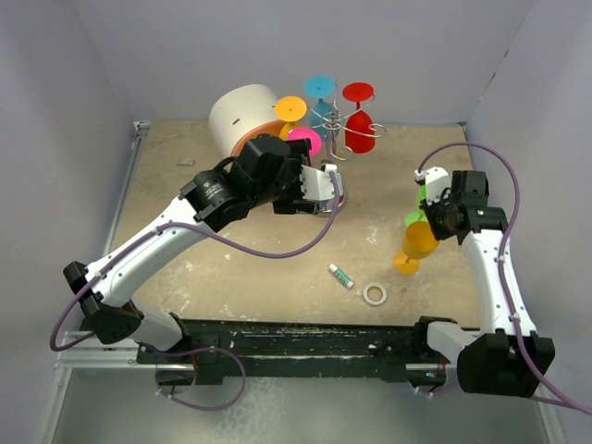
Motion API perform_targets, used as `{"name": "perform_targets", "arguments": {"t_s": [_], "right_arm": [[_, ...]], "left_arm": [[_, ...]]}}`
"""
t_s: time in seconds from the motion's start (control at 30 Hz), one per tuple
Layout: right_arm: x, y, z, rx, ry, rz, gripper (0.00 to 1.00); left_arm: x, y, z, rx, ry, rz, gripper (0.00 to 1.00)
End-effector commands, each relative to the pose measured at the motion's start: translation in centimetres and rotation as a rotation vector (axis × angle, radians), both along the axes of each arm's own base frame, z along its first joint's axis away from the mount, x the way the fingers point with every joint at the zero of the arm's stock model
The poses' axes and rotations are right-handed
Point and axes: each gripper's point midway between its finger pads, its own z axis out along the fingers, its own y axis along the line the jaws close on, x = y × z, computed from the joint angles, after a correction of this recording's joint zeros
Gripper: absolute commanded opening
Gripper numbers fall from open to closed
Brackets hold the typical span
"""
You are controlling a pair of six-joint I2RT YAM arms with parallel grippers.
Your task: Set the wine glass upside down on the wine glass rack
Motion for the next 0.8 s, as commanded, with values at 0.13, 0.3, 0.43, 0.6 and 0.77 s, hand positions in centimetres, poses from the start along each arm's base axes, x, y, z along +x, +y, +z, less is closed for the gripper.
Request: {"name": "perform_targets", "arguments": {"t_s": [0.13, 0.3, 0.43, 0.6, 0.77], "right_arm": [[0.2, 0.3, -0.4, 0.009, 0.018, 0.039, 0.08], [0.6, 1.3, 0.7, 0.046, 0.003, 0.092, 0.01], [1.3, 3.0, 4.1, 0.103, -0.069, 0.187, 0.00], [1.5, 5.2, 8.4, 0.161, -0.143, 0.332, 0.00], [1.1, 8.1, 12.2, 0.242, -0.217, 0.500, 0.00]], "left_arm": [[0.3, -0.7, 1.7, -0.056, -0.027, 0.005, 0.99], [0.1, -0.3, 1.8, -0.073, -0.013, 0.023, 0.99], [-0.3, 0.2, 2.3, -0.120, 0.018, 0.019, 0.99], [-0.1, 1.6, 3.0, -0.217, 0.084, 0.038, 0.99], [0.4, 3.3, 4.5, -0.344, 0.137, 0.082, 0.99]]}}
